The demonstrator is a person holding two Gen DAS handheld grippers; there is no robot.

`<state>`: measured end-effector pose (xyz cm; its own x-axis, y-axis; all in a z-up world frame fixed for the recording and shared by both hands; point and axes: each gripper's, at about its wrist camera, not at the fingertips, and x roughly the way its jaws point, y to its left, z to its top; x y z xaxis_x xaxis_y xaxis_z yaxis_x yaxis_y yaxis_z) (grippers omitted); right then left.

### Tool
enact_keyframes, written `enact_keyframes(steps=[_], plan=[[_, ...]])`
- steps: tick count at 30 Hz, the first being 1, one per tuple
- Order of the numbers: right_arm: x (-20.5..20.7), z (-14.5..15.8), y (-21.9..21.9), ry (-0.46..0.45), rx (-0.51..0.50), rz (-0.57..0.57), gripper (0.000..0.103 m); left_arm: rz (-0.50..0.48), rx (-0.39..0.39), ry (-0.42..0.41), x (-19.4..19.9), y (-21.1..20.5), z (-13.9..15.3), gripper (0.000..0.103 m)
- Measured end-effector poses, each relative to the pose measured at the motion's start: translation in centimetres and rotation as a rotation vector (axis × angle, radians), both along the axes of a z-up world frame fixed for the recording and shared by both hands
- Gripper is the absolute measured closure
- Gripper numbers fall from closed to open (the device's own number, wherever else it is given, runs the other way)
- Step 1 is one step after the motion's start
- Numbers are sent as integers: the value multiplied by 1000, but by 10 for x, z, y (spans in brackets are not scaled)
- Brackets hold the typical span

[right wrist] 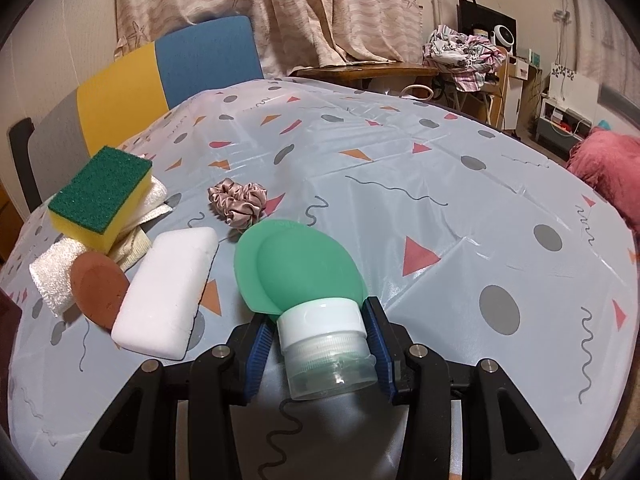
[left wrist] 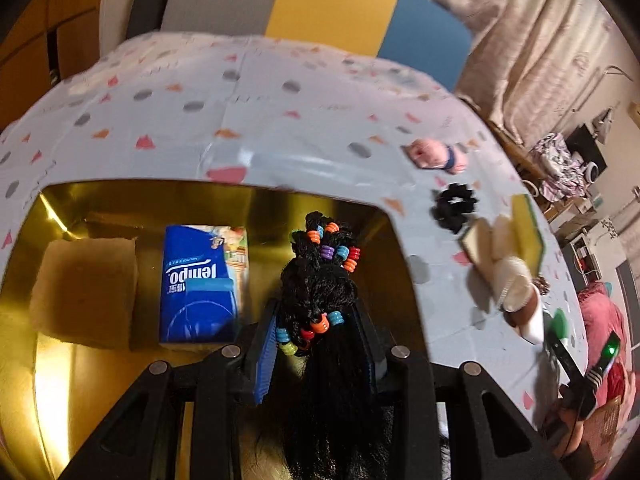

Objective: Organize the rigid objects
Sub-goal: 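Carry the hair braid into the gold tray with the left tool and release it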

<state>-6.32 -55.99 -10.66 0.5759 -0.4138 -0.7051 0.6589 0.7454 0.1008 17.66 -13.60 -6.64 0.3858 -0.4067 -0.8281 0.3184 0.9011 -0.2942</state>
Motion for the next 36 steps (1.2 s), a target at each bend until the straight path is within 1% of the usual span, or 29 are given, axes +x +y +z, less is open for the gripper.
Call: enact_keyframes(steps=[2,4,6,8,9,11,14,18,22,27,29,32,36], plan=[[0,1,2,5,-10,-3,58,12,25,9,6,-1,-5,67],[-1,1,2,5,-17,-7,59,16,29,3,12,-1,-7,60],[-2,2,3,4,-24,-12,60,27,18,5,12,2,-6,48],[-4,4,4,-3,-32,-19,62,31,-12,11,11,7,-3,40],[-5,5,4,-6,-34,-21,62,33,-33,12,8,10,0,38],[-6,6,3,-7,-32,-31,62,38,-57,2,3,15,8,38],[-7,11,2,-3,-33,-37,63,53,-59,-40,-11,26,22,38],[-5,27,14,-7,-77,-5,63,74,-53,-99,-34,43,36,37],[2,49,31,-40,-55,50,63,91,-85,-109,-52,60,38,37],[15,74,67,-88,-44,150,62,86,-90,-88,-73,71,31,37],[20,79,82,-99,-28,180,62,78,-84,-95,-80,73,31,37],[27,86,106,-132,19,233,63,72,-62,-119,-89,77,31,37],[40,93,146,-158,86,330,63,80,-65,-144,-101,86,31,37]])
